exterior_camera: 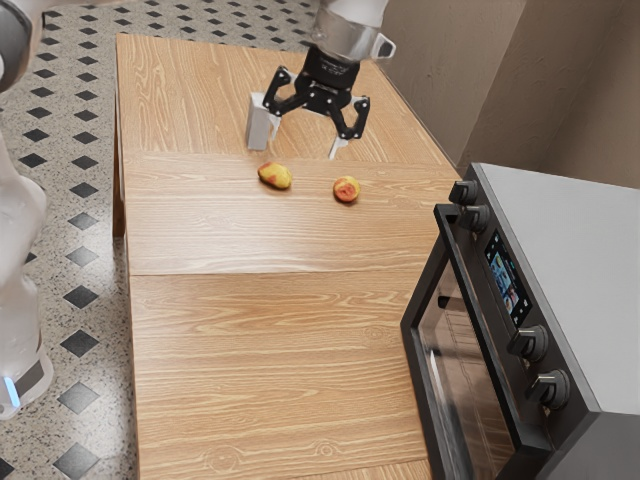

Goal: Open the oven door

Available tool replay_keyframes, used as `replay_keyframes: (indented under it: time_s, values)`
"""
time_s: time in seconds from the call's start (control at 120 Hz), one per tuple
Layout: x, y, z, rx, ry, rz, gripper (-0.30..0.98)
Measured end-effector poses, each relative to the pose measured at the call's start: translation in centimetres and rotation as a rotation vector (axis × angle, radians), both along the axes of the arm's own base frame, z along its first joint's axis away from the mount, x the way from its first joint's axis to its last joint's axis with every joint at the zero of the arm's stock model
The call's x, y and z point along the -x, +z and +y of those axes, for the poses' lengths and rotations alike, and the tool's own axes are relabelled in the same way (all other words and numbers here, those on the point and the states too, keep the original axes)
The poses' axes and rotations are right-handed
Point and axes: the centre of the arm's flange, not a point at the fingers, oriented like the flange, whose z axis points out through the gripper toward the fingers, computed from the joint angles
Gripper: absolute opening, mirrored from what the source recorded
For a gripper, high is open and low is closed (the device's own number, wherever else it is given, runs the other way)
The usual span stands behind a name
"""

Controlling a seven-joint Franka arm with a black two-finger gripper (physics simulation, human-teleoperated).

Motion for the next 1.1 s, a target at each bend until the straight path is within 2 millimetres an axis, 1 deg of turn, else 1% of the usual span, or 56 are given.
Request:
replay_keyframes:
  time_s: [0.075, 0.15, 0.175, 0.208, 0.25, 0.283, 0.325, 0.4, 0.417, 0.433, 0.492, 0.508, 0.533, 0.55, 0.567, 0.633, 0.7, 0.767, 0.825, 0.9, 0.992, 1.1]
  values:
    - [0.1, 0.9, -0.6, -0.008, 0.117, -0.043, 0.69]
    - [0.7, 2.2, -1.3, -0.007, 0.217, -0.083, 0.69]
    - [1.8, 3.4, -1.5, 0.0, 0.244, -0.108, 0.69]
    - [2.7, 4.5, -1.3, 0.008, 0.292, -0.129, 0.69]
    - [3.3, 5.2, -1.1, 0.012, 0.353, -0.139, 0.69]
    - [3.6, 5.5, -1.4, 0.013, 0.39, -0.143, 0.69]
    - [4.0, 5.8, -2.7, 0.012, 0.414, -0.146, 0.69]
    - [4.1, 6.7, -7.3, 0.012, 0.404, -0.171, 0.69]
    - [4.8, 6.6, -8.1, 0.012, 0.402, -0.177, 0.69]
    - [6.1, 6.3, -8.7, 0.007, 0.401, -0.189, 0.69]
    - [11.9, 5.3, -11.4, -0.041, 0.415, -0.265, 0.69]
    - [12.9, 4.8, -12.0, -0.055, 0.422, -0.284, 0.68]
    - [13.4, 4.1, -12.7, -0.069, 0.434, -0.304, 0.68]
    - [13.3, 3.6, -13.1, -0.075, 0.442, -0.313, 0.68]
    - [12.8, 2.9, -13.5, -0.078, 0.447, -0.317, 0.68]
    - [10.4, 0.7, -15.3, -0.074, 0.452, -0.33, 0.68]
    - [8.3, -0.7, -16.6, -0.054, 0.454, -0.352, 0.69]
    - [6.8, -1.1, -17.5, -0.025, 0.455, -0.381, 0.69]
    - [6.1, -1.4, -18.8, -0.003, 0.443, -0.407, 0.69]
    - [5.0, -1.8, -19.8, 0.023, 0.431, -0.431, 0.69]
    - [4.2, -1.3, -21.0, 0.06, 0.413, -0.469, 0.69]
    - [3.9, -0.6, -21.5, 0.087, 0.405, -0.504, 0.69]
